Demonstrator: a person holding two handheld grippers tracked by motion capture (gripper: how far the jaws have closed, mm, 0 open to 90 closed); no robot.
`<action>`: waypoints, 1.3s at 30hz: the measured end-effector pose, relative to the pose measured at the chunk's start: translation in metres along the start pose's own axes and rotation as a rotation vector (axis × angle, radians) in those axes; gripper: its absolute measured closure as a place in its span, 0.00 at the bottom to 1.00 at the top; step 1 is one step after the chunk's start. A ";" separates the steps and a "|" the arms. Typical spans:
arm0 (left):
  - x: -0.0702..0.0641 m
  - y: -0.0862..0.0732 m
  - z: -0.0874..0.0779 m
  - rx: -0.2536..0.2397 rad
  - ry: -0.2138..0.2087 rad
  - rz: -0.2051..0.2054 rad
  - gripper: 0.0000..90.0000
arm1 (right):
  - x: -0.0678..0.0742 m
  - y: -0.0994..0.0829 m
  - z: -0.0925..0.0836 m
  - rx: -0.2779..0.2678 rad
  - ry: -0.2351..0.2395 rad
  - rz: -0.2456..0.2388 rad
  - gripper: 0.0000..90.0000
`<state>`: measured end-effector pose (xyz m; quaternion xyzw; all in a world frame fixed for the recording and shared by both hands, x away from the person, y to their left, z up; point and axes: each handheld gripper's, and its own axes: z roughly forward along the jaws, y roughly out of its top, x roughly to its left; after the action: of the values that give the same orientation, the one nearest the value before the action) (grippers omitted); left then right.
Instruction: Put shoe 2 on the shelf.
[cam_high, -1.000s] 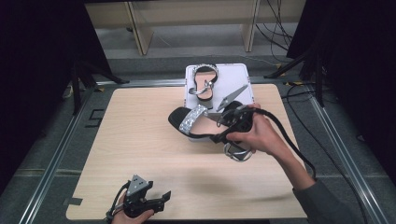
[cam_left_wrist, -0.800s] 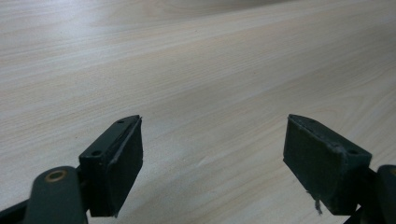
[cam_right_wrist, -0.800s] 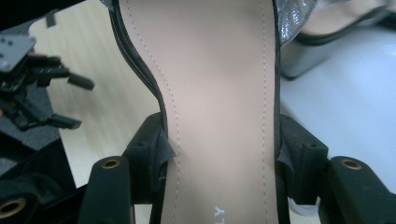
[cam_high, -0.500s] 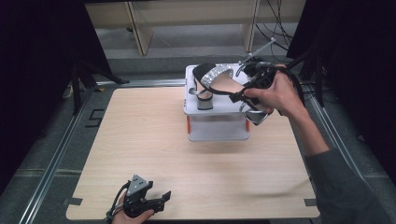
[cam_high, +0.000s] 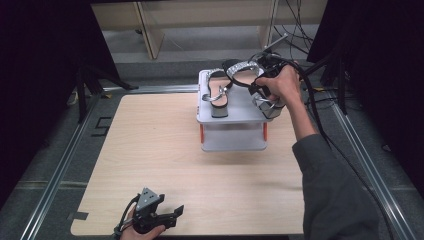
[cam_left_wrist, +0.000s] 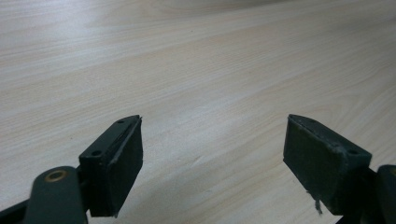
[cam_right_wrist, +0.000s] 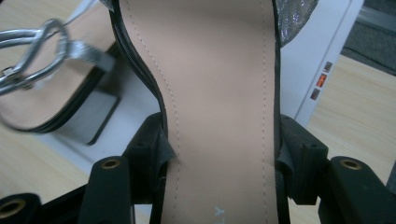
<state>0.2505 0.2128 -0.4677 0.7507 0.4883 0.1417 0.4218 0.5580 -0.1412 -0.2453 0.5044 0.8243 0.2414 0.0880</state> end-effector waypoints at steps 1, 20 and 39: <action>-0.001 0.001 -0.001 0.009 0.007 0.000 0.22 | -0.002 0.003 0.003 0.009 -0.009 0.026 0.47; -0.004 0.000 0.000 -0.011 -0.017 0.014 0.22 | -0.016 0.021 0.042 0.080 -0.128 0.217 0.47; -0.006 -0.001 0.000 -0.003 -0.024 0.016 0.22 | -0.018 0.025 0.042 0.071 -0.056 0.320 0.31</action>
<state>0.2472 0.2080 -0.4676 0.7556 0.4769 0.1368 0.4276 0.6025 -0.1345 -0.2717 0.6387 0.7386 0.2089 0.0533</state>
